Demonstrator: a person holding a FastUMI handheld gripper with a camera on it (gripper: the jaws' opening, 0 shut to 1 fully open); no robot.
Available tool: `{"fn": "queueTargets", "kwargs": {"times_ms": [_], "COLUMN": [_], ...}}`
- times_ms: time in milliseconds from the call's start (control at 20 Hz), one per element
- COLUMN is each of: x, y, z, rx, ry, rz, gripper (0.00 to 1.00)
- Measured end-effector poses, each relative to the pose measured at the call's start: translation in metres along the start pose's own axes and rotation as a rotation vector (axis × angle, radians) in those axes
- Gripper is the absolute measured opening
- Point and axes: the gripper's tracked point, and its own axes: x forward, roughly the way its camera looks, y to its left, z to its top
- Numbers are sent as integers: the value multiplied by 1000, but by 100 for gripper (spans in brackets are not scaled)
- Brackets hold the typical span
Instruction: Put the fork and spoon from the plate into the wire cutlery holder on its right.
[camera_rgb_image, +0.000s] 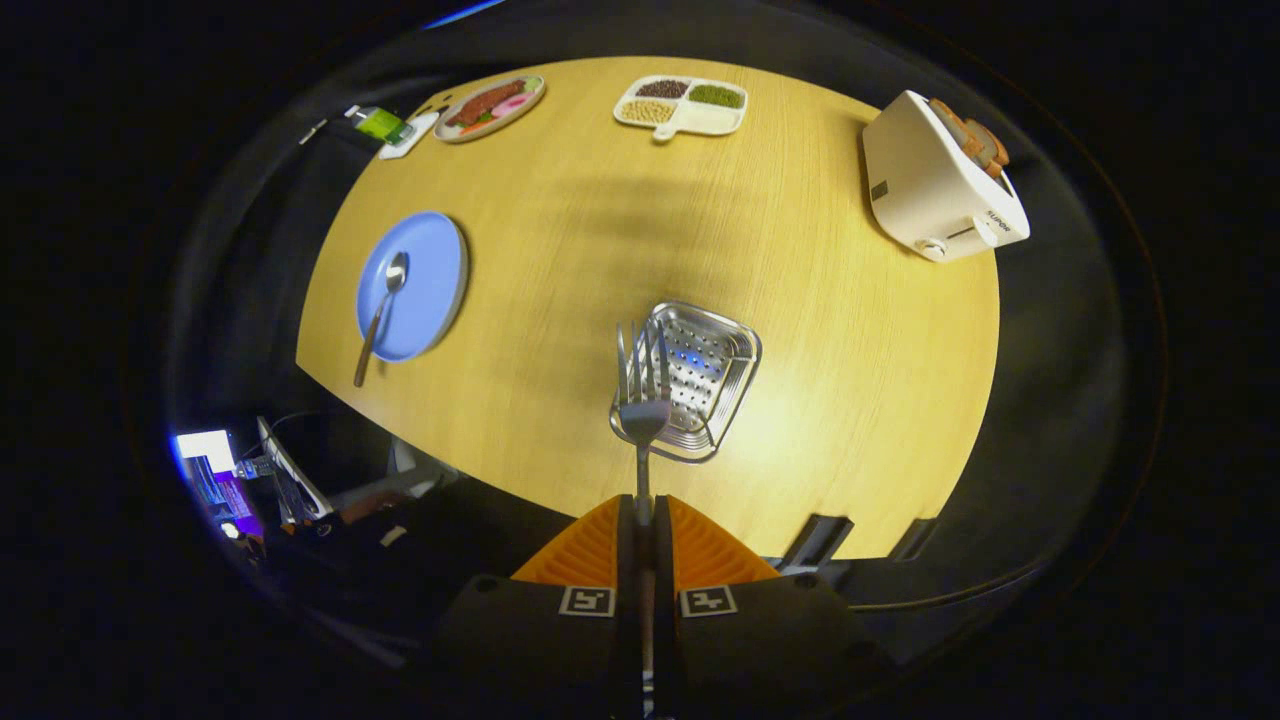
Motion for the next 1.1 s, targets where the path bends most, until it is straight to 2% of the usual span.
{"fn": "queueTargets", "kwargs": {"times_ms": [200, 550, 800, 1100], "x": [16, 36, 42, 51], "y": [-15, -27, -27, -25], "z": [-3, 15, 27, 37], "rx": [-25, -3, 14, 29], "ry": [192, 393, 449, 447], "rz": [-20, -66, -79, -71], "gripper": [9, 9, 9, 12]}}
